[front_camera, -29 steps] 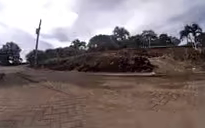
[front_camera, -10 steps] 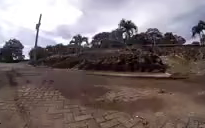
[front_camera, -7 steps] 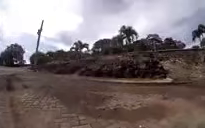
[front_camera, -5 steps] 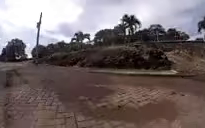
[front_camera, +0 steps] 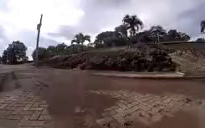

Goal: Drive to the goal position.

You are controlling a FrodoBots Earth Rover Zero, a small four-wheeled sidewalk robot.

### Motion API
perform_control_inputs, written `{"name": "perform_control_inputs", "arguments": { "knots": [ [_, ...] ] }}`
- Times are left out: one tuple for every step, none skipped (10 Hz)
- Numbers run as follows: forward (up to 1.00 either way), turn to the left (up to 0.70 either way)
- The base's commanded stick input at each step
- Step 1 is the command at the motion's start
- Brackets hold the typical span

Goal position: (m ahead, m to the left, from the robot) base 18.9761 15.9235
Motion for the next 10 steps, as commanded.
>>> {"name": "perform_control_inputs", "arguments": {
  "knots": [
    [0.70,0.27],
    [0.70,0.27],
    [0.70,0.27],
    [0.70,0.27],
    [0.70,0.25],
    [0.70,0.18],
    [0.70,0.11],
    [0.70,0.03],
    [0.70,0.00],
    [0.70,0.00]
  ]
}}
